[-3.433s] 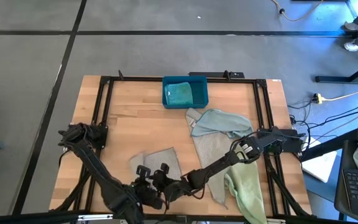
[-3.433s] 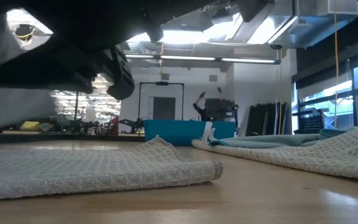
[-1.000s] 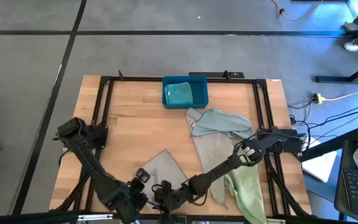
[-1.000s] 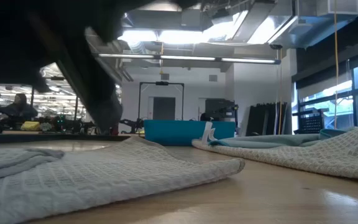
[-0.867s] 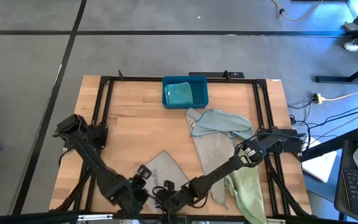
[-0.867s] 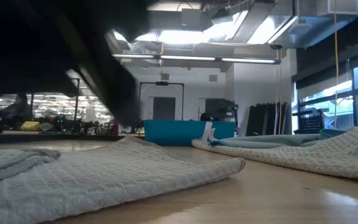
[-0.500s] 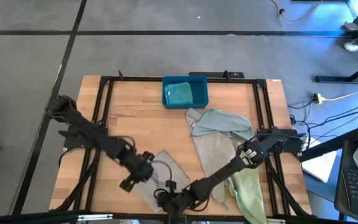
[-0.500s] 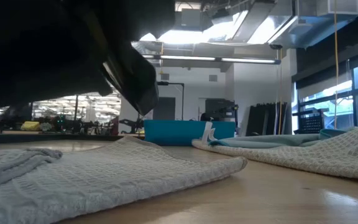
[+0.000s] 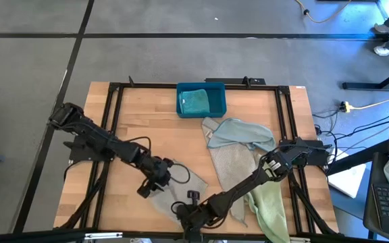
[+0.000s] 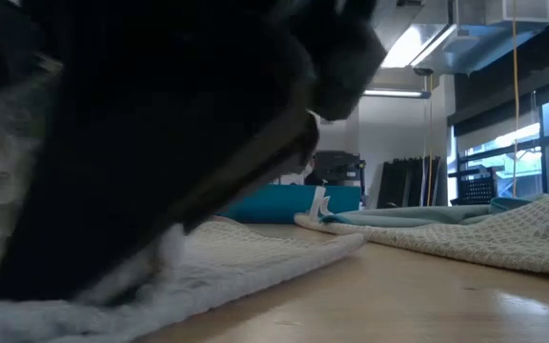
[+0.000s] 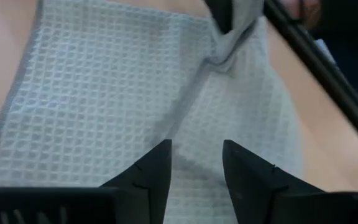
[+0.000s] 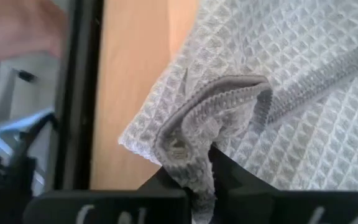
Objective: Fold microfiber towels
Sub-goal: Fold the left gray towel, then put the left folded gray towel into the blue bin
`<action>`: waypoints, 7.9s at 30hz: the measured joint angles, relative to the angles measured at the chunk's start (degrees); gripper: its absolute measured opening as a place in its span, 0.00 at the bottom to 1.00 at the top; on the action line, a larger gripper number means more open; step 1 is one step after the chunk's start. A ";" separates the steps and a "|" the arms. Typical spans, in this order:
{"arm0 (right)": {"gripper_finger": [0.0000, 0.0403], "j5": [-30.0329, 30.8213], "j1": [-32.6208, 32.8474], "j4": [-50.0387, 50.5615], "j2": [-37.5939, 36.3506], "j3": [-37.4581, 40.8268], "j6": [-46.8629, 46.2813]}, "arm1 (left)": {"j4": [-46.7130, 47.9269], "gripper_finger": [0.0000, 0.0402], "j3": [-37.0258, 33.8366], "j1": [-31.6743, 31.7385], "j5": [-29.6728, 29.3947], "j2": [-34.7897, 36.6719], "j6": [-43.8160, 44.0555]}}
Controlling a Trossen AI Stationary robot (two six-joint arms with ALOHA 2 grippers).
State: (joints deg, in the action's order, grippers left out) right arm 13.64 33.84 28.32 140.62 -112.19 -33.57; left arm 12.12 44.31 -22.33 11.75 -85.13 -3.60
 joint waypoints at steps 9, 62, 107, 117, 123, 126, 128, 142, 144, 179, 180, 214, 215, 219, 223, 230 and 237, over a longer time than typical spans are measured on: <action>0.02 -2.52 0.80 9.62 -2.21 -0.02 2.38 | -10.40 0.36 -1.72 5.12 3.97 -2.39 -2.02; 0.02 1.76 -2.31 15.43 -4.34 0.09 11.28 | -3.02 0.37 4.70 6.55 12.63 -15.55 -11.57; 0.04 3.65 -2.21 18.11 -5.39 -0.12 11.54 | 8.83 0.00 5.58 5.69 -0.24 -5.84 -5.48; 0.04 8.90 -2.38 22.30 -7.24 -0.24 11.52 | 15.96 0.00 5.58 5.16 -11.84 2.51 -2.42; 0.05 9.59 -4.56 24.82 -7.24 0.51 11.60 | 19.48 0.00 5.24 4.22 -18.86 2.35 0.31; 0.04 9.54 -5.79 25.00 -7.24 0.51 11.58 | 19.84 0.00 4.12 3.99 -19.48 2.31 0.87; 0.03 9.43 -6.58 25.39 -7.24 0.54 11.65 | 19.92 0.00 3.36 3.89 -20.12 2.31 1.53; 0.04 6.77 -11.03 24.40 -7.31 7.11 11.18 | 18.52 0.00 2.19 4.76 -27.26 2.31 1.31; 0.03 6.78 -11.16 24.09 -7.31 7.68 11.06 | 17.93 0.00 2.19 4.94 -27.40 2.31 0.62; 0.22 9.65 -11.51 23.99 -7.33 8.53 6.04 | 5.28 0.19 -4.19 8.55 -31.23 2.26 0.49; 0.25 9.70 -11.50 23.99 -7.33 8.53 5.34 | 5.07 0.20 -4.19 8.55 -31.23 2.26 0.47; 0.54 16.78 -5.87 35.68 -7.70 -12.17 0.62 | 5.58 0.20 -5.66 -1.94 -37.54 2.26 5.74; 0.54 16.82 -5.32 33.91 -7.72 -12.28 0.80 | 6.01 0.20 -5.66 -2.90 -38.52 2.31 6.34; 0.54 14.28 -3.57 27.70 -6.95 -12.21 0.62 | 7.53 0.19 -5.68 -7.27 -42.52 2.81 10.80; 0.54 12.58 -1.63 22.40 -4.35 -12.19 -0.39 | 8.26 0.19 -5.72 -12.01 -46.05 3.81 14.76; 0.54 13.31 0.96 21.98 0.64 -12.03 -0.12 | 8.59 0.19 -5.74 -18.82 -50.50 8.66 18.61; 0.54 20.33 2.00 26.89 1.21 -12.10 1.13 | 9.45 0.19 -5.72 -23.30 -54.67 10.31 21.30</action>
State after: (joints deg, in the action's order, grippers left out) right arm 33.96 35.83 55.21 141.83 -124.29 -32.45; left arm 21.57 38.59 -45.63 -42.92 -74.83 17.70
